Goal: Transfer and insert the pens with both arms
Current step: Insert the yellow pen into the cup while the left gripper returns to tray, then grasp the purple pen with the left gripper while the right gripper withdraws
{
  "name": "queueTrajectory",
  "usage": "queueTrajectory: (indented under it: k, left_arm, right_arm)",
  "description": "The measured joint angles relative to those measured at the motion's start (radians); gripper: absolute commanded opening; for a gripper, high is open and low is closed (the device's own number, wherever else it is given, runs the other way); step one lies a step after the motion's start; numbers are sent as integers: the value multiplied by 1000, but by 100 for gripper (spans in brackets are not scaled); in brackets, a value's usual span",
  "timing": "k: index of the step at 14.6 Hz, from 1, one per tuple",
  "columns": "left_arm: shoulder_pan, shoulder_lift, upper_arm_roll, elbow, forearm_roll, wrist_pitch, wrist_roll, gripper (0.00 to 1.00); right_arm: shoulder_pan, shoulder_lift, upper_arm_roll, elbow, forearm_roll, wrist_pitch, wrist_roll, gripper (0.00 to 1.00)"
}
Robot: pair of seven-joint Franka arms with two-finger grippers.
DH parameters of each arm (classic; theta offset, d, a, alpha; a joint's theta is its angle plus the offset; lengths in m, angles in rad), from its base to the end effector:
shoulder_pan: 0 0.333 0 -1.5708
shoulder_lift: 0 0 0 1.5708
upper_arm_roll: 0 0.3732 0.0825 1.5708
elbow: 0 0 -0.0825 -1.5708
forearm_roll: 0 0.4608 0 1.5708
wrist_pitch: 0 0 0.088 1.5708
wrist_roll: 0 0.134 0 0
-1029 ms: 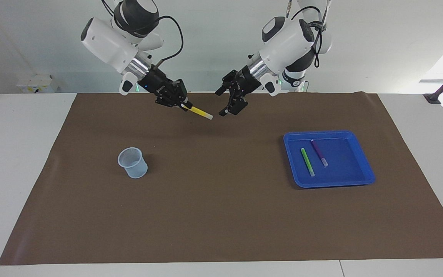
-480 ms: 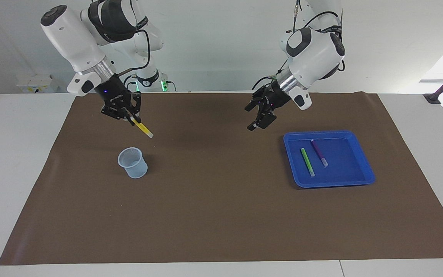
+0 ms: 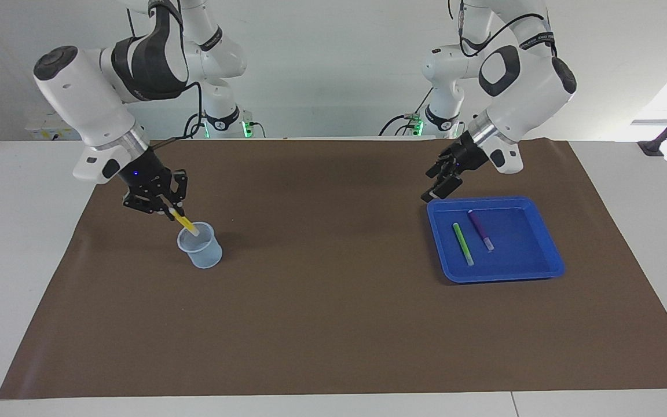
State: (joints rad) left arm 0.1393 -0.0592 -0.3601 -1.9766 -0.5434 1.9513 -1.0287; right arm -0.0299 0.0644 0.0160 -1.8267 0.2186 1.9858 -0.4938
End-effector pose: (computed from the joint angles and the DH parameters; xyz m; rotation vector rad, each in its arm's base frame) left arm 0.5932 -0.1852 0.5096 2.3714 1.3049 -0.3572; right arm 0.6708 0.0094 0.5103 -2.9001 -0.5892 -0.2121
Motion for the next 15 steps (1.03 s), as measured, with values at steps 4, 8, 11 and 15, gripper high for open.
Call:
queueTrajectory:
  k: [4, 8, 11, 15]
  left_arm:
    - [71, 1, 1, -9, 139, -44, 310, 100]
    - [96, 28, 1, -23, 342, -39, 623, 100]
    - [129, 74, 2, -31, 423, 5, 787, 100]
    - [130, 126, -1, -81, 533, 118, 869, 100]
  right_arm:
    - [-4, -7, 0, -58, -5, 9, -1, 0]
    - [-9, -26, 0, -152, -16, 89, -1, 0]
    - [-10, -27, 0, -190, -22, 117, -1, 43]
    - [-10, -32, 1, -192, -69, 117, -2, 100]
